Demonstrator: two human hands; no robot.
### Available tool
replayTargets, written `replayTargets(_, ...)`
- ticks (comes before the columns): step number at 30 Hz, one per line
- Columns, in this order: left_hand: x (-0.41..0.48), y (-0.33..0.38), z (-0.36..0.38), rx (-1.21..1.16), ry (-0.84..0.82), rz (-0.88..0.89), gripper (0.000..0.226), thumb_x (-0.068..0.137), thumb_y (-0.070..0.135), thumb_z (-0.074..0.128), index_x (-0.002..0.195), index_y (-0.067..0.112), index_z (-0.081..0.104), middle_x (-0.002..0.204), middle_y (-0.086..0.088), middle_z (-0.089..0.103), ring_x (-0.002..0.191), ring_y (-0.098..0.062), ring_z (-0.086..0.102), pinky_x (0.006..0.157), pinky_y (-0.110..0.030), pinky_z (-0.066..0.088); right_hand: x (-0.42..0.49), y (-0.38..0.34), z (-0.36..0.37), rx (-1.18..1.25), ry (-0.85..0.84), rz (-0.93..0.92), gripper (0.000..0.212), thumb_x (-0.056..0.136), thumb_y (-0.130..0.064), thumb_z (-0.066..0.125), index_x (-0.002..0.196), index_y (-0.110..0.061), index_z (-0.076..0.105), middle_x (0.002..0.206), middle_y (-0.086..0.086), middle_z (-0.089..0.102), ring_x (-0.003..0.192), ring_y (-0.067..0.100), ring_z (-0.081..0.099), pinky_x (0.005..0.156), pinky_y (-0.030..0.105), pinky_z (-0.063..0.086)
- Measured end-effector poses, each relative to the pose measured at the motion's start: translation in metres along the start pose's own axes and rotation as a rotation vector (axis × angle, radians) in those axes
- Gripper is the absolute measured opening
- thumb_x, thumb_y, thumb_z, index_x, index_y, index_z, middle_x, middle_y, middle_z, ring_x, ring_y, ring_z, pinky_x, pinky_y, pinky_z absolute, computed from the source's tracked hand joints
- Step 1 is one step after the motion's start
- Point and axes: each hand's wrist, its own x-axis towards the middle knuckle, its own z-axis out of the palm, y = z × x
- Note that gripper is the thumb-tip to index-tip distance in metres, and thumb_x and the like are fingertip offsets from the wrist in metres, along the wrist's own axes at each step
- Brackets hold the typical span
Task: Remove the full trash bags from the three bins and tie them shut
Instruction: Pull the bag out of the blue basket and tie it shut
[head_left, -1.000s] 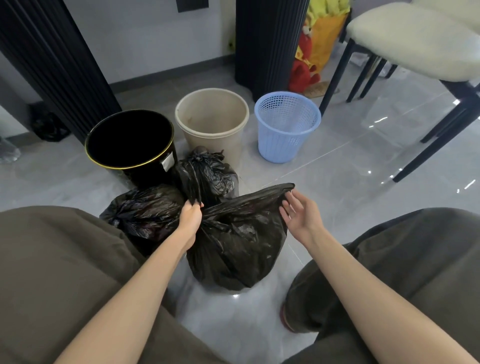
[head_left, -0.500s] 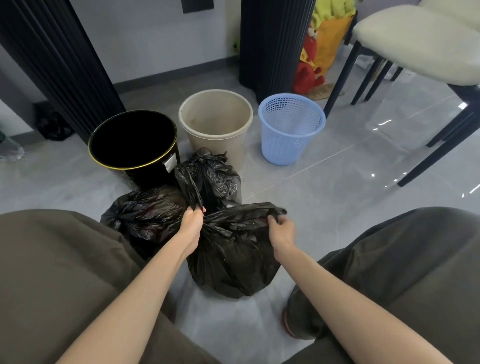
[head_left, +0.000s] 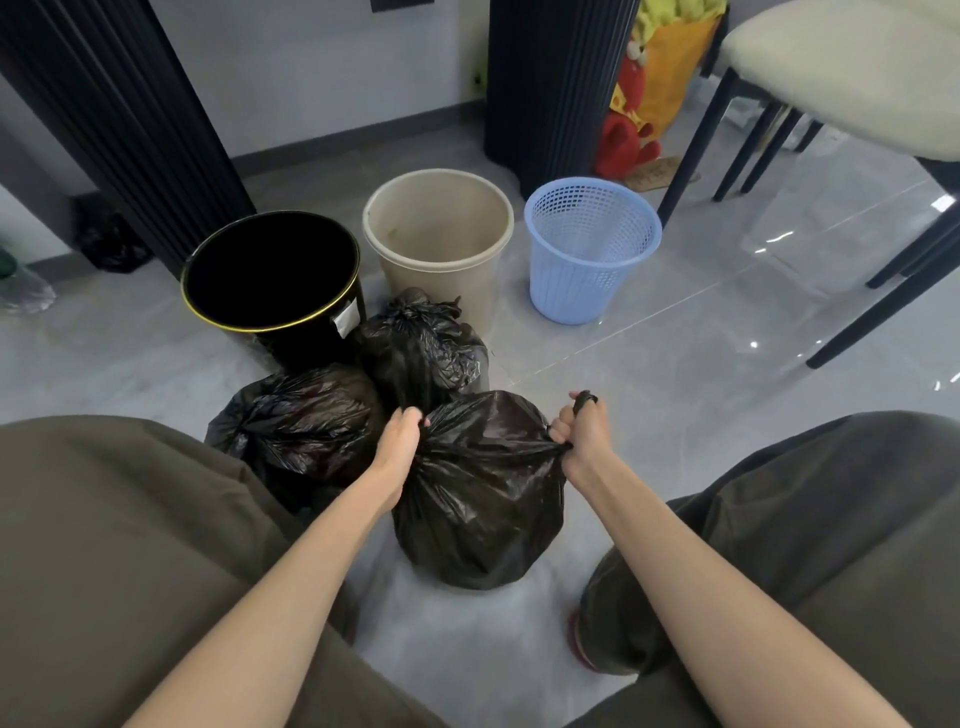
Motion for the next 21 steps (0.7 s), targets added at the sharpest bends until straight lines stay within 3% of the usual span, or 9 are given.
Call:
replayTargets(2, -0.007, -0.001, 0.001, 0.013, -0.123, 0.017, 0.008, 0.077, 0.026, 0.056, 0.081, 0.019, 0.053, 0.091, -0.005, 0.058, 0.083, -0.016, 0.055, 0.081, -0.030, 0.041, -0.001, 0.001, 0.007, 0.016, -0.059, 0.043, 0.026, 0.091, -0.005, 0.027, 0.068, -0.017, 0.031, 0.039, -0.006, 0.020, 0.029, 0.007, 0.015, 0.031, 0.017, 0.017)
replayTargets(4, -0.009, -0.004, 0.003, 0.146, -0.248, 0.078, 0.056, 0.060, 0.034, 0.070, 0.112, 0.017, 0.054, 0.109, -0.002, 0.062, 0.095, -0.011, 0.059, 0.089, -0.027, 0.045, -0.003, 0.001, 0.015, 0.102, -0.137, 0.108, 0.032, 0.093, -0.004, 0.025, 0.064, -0.016, 0.029, 0.047, -0.002, 0.023, 0.030, 0.007, 0.018, 0.031, 0.018, 0.021)
replayTargets(6, -0.007, -0.006, 0.007, 0.311, -0.311, 0.159, 0.100, 0.053, 0.038, 0.084, 0.139, 0.018, 0.037, 0.132, 0.003, 0.053, 0.119, -0.008, 0.050, 0.106, -0.025, 0.035, -0.010, 0.000, 0.020, 0.104, -0.225, 0.152, 0.034, 0.094, -0.004, 0.022, 0.064, -0.015, 0.031, 0.053, -0.001, 0.026, 0.036, 0.008, 0.021, 0.038, 0.018, 0.025)
replayTargets(8, -0.011, -0.006, 0.013, 0.445, -0.377, 0.247, 0.117, 0.051, 0.042, 0.089, 0.147, 0.026, 0.022, 0.142, 0.009, 0.041, 0.131, -0.006, 0.037, 0.111, -0.023, 0.025, -0.016, 0.001, 0.021, 0.034, -0.300, 0.170, 0.034, 0.094, -0.006, 0.023, 0.064, -0.015, 0.035, 0.050, -0.002, 0.032, 0.044, 0.010, 0.023, 0.047, 0.020, 0.024)
replayTargets(10, -0.011, -0.010, 0.019, 0.649, -0.381, 0.316, 0.132, 0.038, 0.065, 0.084, 0.147, 0.039, 0.013, 0.148, 0.008, 0.034, 0.138, -0.012, 0.026, 0.117, -0.035, 0.021, -0.018, 0.001, 0.021, -0.017, -0.321, 0.162, 0.034, 0.095, -0.006, 0.024, 0.065, -0.015, 0.037, 0.050, -0.002, 0.035, 0.049, 0.011, 0.025, 0.049, 0.021, 0.027)
replayTargets(12, -0.011, -0.014, 0.024, 0.861, -0.337, 0.341, 0.127, 0.036, 0.073, 0.077, 0.144, 0.036, 0.023, 0.140, 0.001, 0.038, 0.136, -0.021, 0.026, 0.115, -0.042, 0.022, -0.020, 0.001, 0.021, -0.028, -0.302, 0.125, 0.033, 0.095, -0.004, 0.025, 0.067, -0.013, 0.039, 0.058, 0.000, 0.036, 0.052, 0.011, 0.030, 0.053, 0.020, 0.032)
replayTargets(14, -0.015, -0.017, 0.026, 0.982, -0.228, 0.380, 0.107, 0.046, 0.068, 0.078, 0.138, 0.029, 0.039, 0.125, -0.001, 0.041, 0.127, -0.024, 0.030, 0.109, -0.037, 0.025, -0.022, -0.003, 0.022, 0.033, -0.263, 0.085, 0.032, 0.096, -0.002, 0.027, 0.070, -0.010, 0.043, 0.065, 0.004, 0.041, 0.057, 0.013, 0.037, 0.061, 0.021, 0.039)
replayTargets(18, -0.016, -0.020, 0.024, 0.950, -0.027, 0.374, 0.087, 0.055, 0.061, 0.079, 0.130, 0.026, 0.054, 0.116, -0.003, 0.041, 0.122, -0.026, 0.033, 0.101, -0.035, 0.026, -0.026, -0.018, 0.019, 0.111, -0.214, 0.029, 0.027, 0.097, -0.003, 0.036, 0.076, -0.006, 0.052, 0.074, 0.006, 0.046, 0.064, 0.015, 0.043, 0.069, 0.026, 0.042)
replayTargets(21, -0.012, -0.019, 0.022, 0.843, 0.057, 0.349, 0.048, 0.063, 0.055, 0.077, 0.102, 0.027, 0.072, 0.101, -0.001, 0.040, 0.117, -0.030, 0.038, 0.096, -0.035, 0.028, -0.028, -0.029, 0.015, 0.187, -0.221, 0.072, 0.026, 0.099, -0.009, 0.038, 0.080, -0.006, 0.056, 0.079, 0.008, 0.043, 0.069, 0.017, 0.044, 0.068, 0.026, 0.043)
